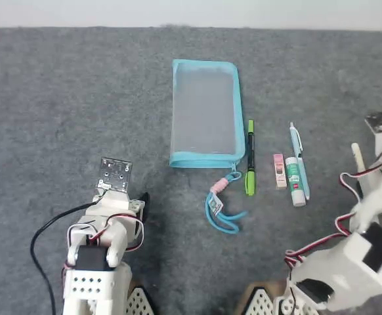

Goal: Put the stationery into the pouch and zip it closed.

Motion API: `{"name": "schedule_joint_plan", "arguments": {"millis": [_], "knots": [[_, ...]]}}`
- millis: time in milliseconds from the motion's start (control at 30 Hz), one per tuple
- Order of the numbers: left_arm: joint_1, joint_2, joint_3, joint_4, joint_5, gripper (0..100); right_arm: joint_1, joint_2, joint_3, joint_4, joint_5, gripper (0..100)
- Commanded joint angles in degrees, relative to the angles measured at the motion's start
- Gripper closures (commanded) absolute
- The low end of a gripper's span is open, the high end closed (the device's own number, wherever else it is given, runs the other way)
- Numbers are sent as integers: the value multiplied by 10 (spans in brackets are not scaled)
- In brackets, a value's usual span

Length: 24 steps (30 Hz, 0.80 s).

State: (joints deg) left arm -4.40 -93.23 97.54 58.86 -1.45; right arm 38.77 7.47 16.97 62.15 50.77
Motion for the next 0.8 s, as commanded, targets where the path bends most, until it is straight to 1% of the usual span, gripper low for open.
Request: {"name": "schedule_joint_plan", "arguments": {"millis": [0,333,367,500,533,667,767], "knots": [[-4,-12,-7,3,4,822,9,2,-31,-11,40,991],[-4,-12,-7,3,4,822,10,68,-32,-52,42,983],[-4,-12,-7,3,4,822,10,71,-32,-49,45,963],[-4,-12,-7,3,4,822,18,53,-32,-44,42,798],[-4,-12,-7,3,4,822,22,44,-33,-36,41,775],[-4,-12,-7,3,4,822,22,-19,-33,14,40,811],[-4,-12,-7,3,4,822,2,-84,-33,58,25,818]]}}
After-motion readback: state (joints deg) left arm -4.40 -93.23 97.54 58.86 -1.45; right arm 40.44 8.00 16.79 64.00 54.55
